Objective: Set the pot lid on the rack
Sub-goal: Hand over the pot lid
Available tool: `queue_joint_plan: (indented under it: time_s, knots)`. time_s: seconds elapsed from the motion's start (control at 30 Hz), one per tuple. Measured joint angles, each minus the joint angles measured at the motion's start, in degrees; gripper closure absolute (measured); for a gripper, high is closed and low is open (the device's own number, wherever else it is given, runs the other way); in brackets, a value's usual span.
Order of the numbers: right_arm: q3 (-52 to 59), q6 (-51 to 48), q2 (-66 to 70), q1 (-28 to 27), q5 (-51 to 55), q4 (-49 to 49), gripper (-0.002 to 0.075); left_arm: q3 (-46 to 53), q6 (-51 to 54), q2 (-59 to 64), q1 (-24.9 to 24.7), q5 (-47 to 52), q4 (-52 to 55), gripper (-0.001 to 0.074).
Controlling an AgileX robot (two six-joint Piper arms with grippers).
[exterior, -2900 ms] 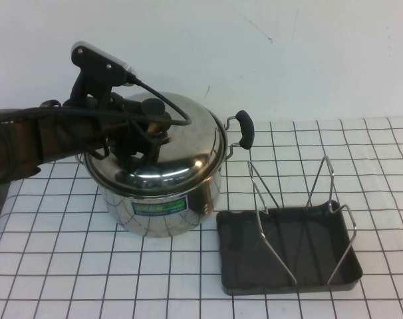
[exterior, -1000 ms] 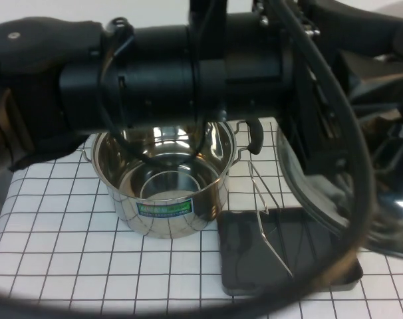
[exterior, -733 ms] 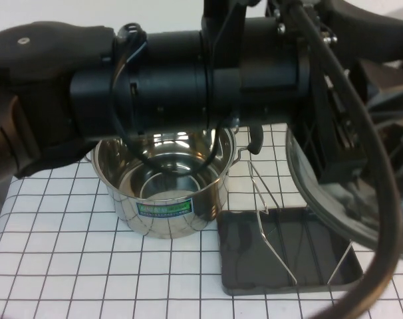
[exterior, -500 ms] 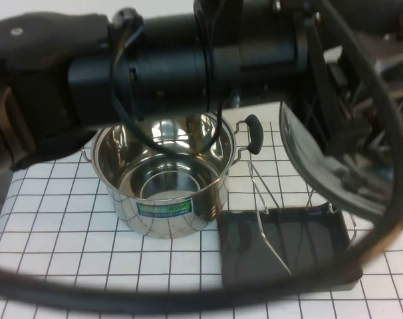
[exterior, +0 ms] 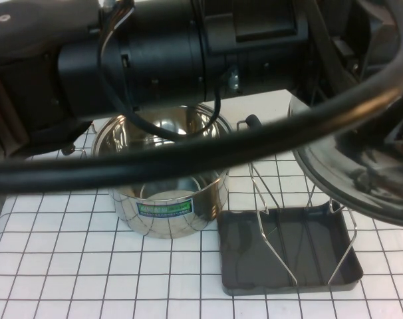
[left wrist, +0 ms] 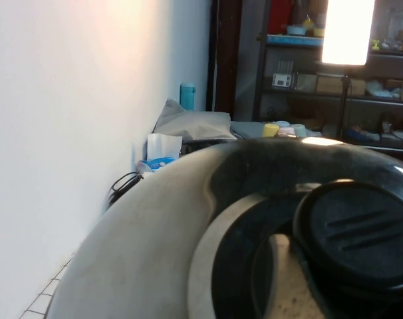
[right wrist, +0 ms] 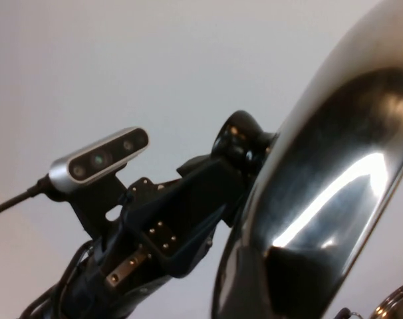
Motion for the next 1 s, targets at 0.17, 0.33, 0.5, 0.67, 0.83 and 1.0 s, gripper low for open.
queue_joint_plan:
  time_s: [0.17,0.33,0.5,0.67,0.83,1.0]
  knots:
    - [-0.04,1.27,0.0,0.05,0.0,0.46,0.0276,-0.05,-0.15,0.25,0.1,1.53,0.35,0.0408]
    - [-0.13,1.71,0.86,0.05,-0.11,1.23,0.0394,-0.18,-0.15,1.82,0.1,3.7,0.57,0.0408]
    - [-0.13,2.09,2.37,0.05,0.31,1.78,0.0498,-0.18,-0.3,3.86,0.22,5.15,0.89,0.0408]
    - [-0.39,-1.65,2.47,0.13,2.19,2.63,0.0587,-0.18,-1.04,4.47,0.22,5.37,1.04,0.0409]
    - [-0.39,-5.62,2.49,0.13,2.19,2.75,0.0589,-0.18,-1.44,4.47,0.22,5.98,0.83,0.0308]
    - [-0.39,-8.92,2.6,0.13,2.29,2.5,0.0597,-0.18,-2.77,4.47,0.22,6.85,3.52,0.019]
